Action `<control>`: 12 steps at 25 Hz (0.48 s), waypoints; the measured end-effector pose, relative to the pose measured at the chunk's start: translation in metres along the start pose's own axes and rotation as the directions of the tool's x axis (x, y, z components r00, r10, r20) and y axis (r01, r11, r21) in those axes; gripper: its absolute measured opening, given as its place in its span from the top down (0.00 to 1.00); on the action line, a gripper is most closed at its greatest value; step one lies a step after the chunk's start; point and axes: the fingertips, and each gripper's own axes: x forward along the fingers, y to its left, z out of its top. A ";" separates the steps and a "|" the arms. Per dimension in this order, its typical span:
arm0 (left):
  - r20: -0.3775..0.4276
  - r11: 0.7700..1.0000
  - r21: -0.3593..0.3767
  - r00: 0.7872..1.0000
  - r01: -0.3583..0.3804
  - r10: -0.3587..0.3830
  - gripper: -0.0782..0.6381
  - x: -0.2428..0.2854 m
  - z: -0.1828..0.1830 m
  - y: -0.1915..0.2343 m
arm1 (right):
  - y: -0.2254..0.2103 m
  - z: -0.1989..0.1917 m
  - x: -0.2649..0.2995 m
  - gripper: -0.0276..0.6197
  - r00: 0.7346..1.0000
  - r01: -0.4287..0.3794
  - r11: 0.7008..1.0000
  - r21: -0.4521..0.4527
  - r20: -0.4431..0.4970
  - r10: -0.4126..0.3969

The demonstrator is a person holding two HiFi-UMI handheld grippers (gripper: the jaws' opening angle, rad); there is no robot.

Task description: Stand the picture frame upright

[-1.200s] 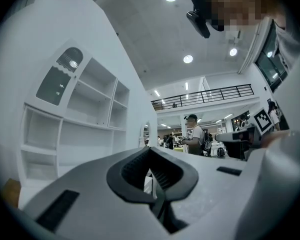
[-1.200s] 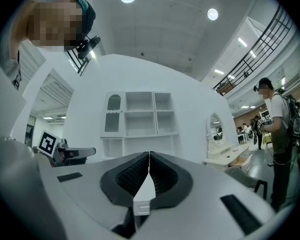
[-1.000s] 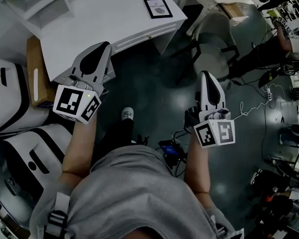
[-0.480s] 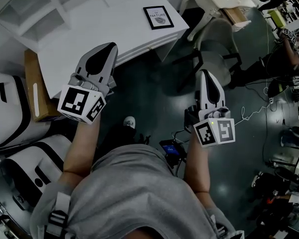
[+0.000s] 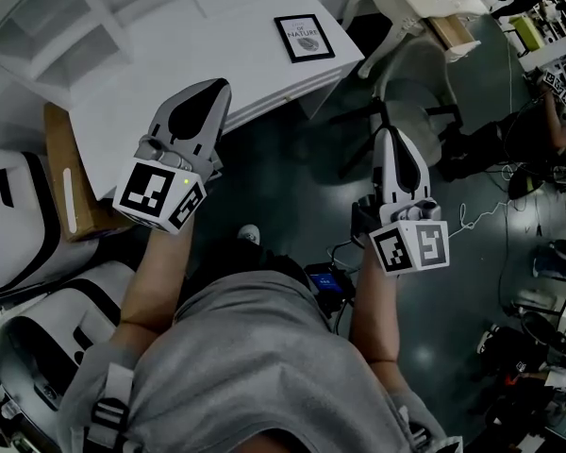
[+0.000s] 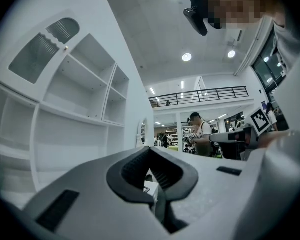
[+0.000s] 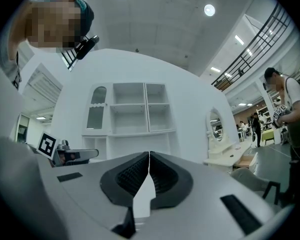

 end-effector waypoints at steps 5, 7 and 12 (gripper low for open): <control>-0.004 1.000 -0.007 1.000 0.005 -0.005 0.88 -0.002 -0.003 0.001 | 0.006 -0.001 0.001 0.91 1.000 -0.004 1.000 -0.004 -0.006 0.004; -0.006 1.000 -0.009 1.000 0.007 -0.007 0.88 -0.002 -0.006 0.002 | 0.007 -0.003 0.003 0.91 1.000 -0.007 1.000 -0.004 -0.009 0.007; -0.017 1.000 -0.019 1.000 -0.009 0.008 0.88 -0.004 -0.011 0.007 | 0.008 -0.006 0.012 0.91 0.999 -0.030 1.000 0.008 -0.014 0.030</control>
